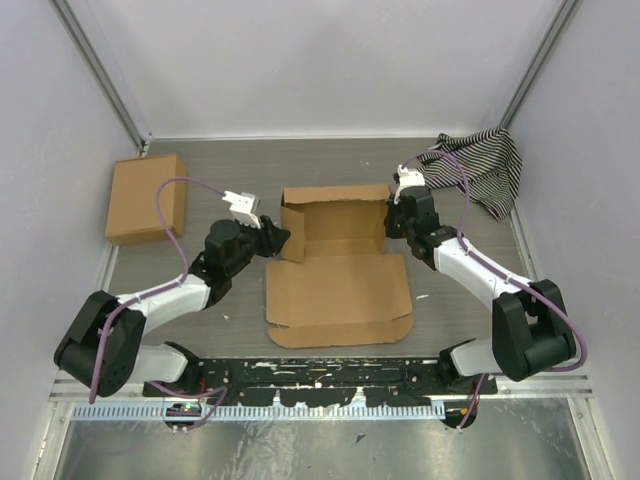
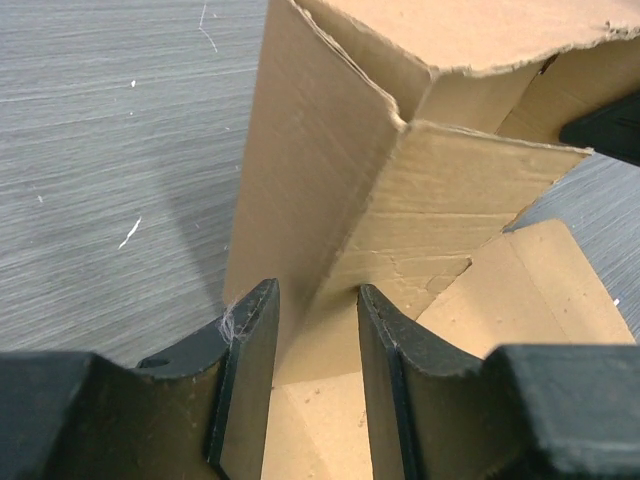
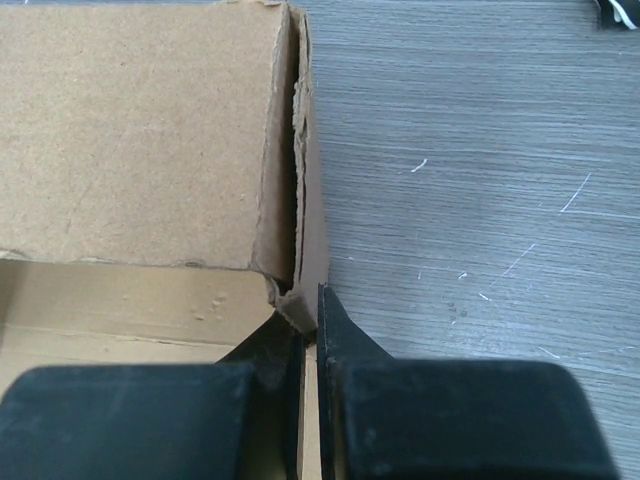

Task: Fold the paper box

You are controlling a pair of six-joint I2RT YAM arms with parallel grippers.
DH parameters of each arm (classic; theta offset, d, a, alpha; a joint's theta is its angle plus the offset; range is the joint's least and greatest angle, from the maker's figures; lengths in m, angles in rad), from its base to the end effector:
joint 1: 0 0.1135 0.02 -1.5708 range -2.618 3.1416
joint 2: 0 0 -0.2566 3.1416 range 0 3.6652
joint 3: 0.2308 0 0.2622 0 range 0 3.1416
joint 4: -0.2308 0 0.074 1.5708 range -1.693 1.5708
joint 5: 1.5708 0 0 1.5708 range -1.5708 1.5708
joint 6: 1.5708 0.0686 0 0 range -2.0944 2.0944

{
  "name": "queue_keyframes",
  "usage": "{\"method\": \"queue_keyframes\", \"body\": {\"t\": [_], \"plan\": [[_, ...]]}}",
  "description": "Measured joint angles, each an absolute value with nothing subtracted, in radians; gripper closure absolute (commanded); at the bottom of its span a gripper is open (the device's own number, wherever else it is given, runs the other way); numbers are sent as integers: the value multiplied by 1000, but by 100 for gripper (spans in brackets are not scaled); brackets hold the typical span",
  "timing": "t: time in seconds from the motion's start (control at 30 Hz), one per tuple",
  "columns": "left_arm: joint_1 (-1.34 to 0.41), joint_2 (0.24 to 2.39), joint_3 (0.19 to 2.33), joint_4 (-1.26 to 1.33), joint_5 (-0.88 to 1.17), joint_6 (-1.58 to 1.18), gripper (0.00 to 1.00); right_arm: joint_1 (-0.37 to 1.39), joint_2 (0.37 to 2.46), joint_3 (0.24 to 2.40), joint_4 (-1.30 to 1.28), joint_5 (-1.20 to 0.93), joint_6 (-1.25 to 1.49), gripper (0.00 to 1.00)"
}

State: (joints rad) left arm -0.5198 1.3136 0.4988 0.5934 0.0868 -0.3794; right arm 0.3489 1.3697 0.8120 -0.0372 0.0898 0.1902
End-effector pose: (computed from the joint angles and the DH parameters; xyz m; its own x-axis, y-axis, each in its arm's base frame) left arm 0.2681 -0.1603 0.1858 -0.3875 -0.2034 -0.8992 0.4573 0.8045 -0.3790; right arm 0.3169 0.1087 0.2010 -0.5683 -0.0064 -0.8228 -0.1662 0.9802 0.1072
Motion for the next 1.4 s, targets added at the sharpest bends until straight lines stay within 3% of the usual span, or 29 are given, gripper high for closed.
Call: {"method": "queue_keyframes", "body": {"t": [0.57,0.77,0.97,1.2,1.4], "plan": [[-577,1355,547,553,-76,-348,56,363,1367,812,-42,38,213,98],[-605,1436,655,461,-265,-337,86,404,1338,810,-65,81,228,99],[-656,1553,903,140,-561,-405,99,459,1317,823,-135,178,285,99],[-762,1664,1134,-263,-842,-564,97,486,1346,908,-254,241,401,99],[-820,1674,1129,-364,-947,-636,84,501,1405,966,-340,246,470,99]]}}
